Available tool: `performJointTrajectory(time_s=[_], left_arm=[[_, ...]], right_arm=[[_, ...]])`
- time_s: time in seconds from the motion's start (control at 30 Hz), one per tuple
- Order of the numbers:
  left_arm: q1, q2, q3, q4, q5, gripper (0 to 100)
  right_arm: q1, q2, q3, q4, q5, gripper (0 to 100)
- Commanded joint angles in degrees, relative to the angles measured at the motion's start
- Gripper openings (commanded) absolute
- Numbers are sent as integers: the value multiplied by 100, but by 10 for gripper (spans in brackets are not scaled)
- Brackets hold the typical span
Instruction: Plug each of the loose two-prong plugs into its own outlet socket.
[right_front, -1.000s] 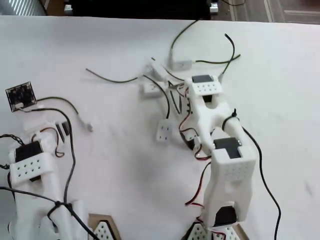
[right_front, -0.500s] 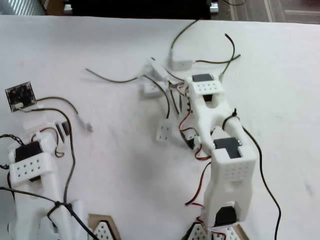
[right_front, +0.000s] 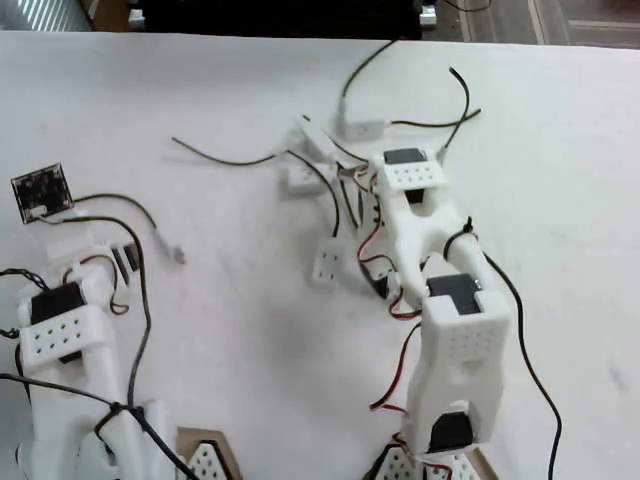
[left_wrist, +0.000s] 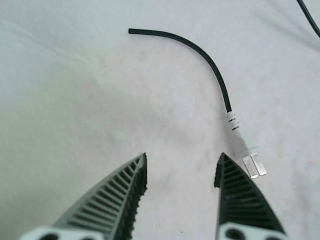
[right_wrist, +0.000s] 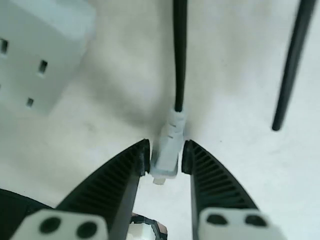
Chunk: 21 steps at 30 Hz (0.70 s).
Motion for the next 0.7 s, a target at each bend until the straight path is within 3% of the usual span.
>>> performJointTrajectory(time_s=[0.0,0.43,0.67], left_arm=[[-13,-136,-211,-105,26,225],[-13,-136,-211,-105,26,225],[251,-136,-211,-79,18,225]], right_arm=[[75,-4,-202,-40,-53,105],[84,-136,-308,22,-44,18],[84,-1455,-431,567,-44,18]])
